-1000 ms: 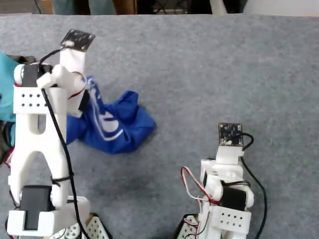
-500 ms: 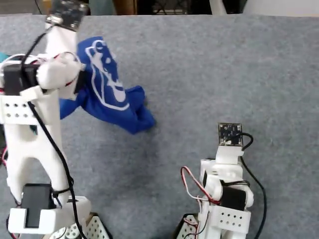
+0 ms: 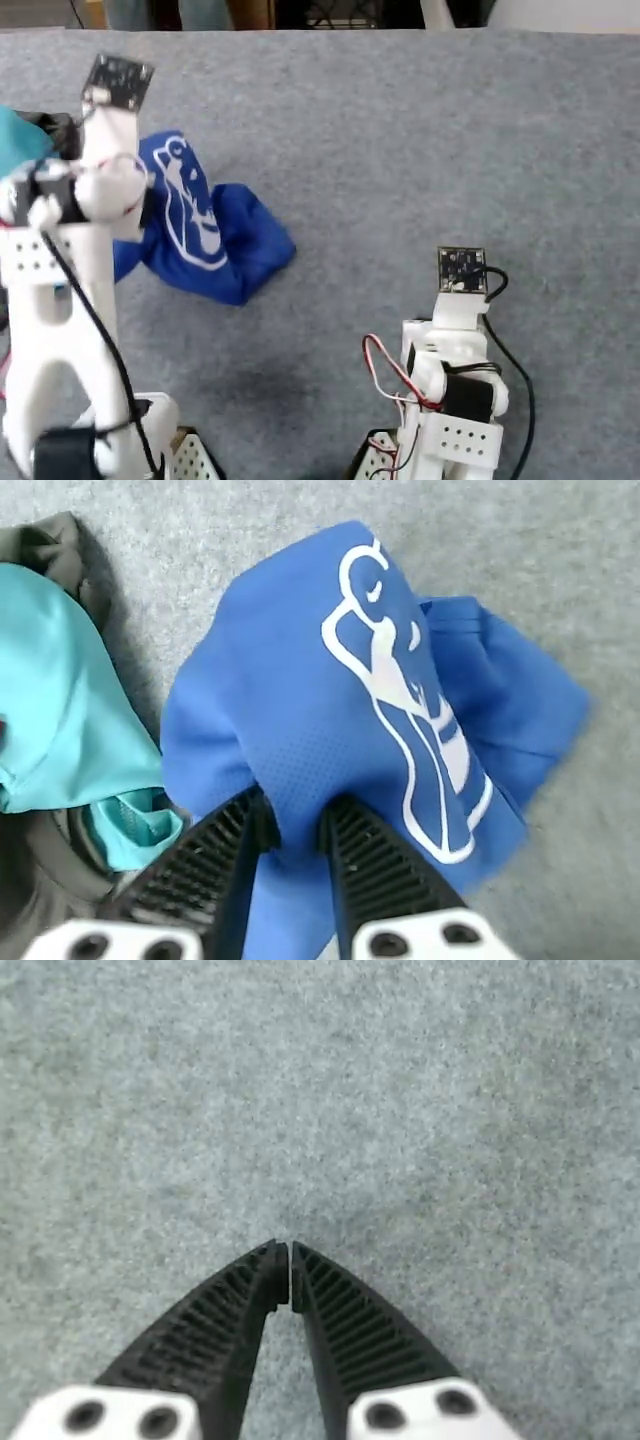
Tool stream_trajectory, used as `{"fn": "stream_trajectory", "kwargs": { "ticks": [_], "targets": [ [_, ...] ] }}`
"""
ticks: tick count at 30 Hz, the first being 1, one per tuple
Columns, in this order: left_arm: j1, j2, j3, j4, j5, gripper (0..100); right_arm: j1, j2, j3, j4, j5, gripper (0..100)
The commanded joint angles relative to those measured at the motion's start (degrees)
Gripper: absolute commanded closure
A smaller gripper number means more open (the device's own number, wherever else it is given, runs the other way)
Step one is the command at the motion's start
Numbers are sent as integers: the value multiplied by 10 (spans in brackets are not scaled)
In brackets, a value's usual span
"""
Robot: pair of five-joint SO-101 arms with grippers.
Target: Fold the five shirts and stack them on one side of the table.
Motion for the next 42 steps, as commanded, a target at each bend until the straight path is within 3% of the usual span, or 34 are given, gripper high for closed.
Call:
{"fn": "stream_trajectory", "kwargs": {
  "ticks": [1,5,12,15,20,25,29,34,40,42],
  "targets": [
    [-11,-106,239,-172,4,971,-10,-22,0,-9,-4,984],
    [-12,-184,414,-334,18,971,-10,-22,0,-9,-7,984],
    [12,-140,531,-454,203,971,-8,-22,0,-9,-8,984],
    [20,-103,512,-463,203,971,-13,-22,0,-9,-5,984],
    [21,-44,490,-470,204,971,-88,-22,-5,-13,-7,984],
    [19,11,479,-515,205,971,-124,-20,-17,-148,-1,984],
    [-3,35,459,-526,206,971,-190,-6,-2,-301,55,983],
    [-15,40,452,-526,206,971,-291,68,-37,-296,31,981],
    [-18,40,453,-524,206,971,-345,262,-167,-291,-11,742],
    [-18,40,453,-523,206,971,-359,362,-225,-291,-33,712]
  ]
}}
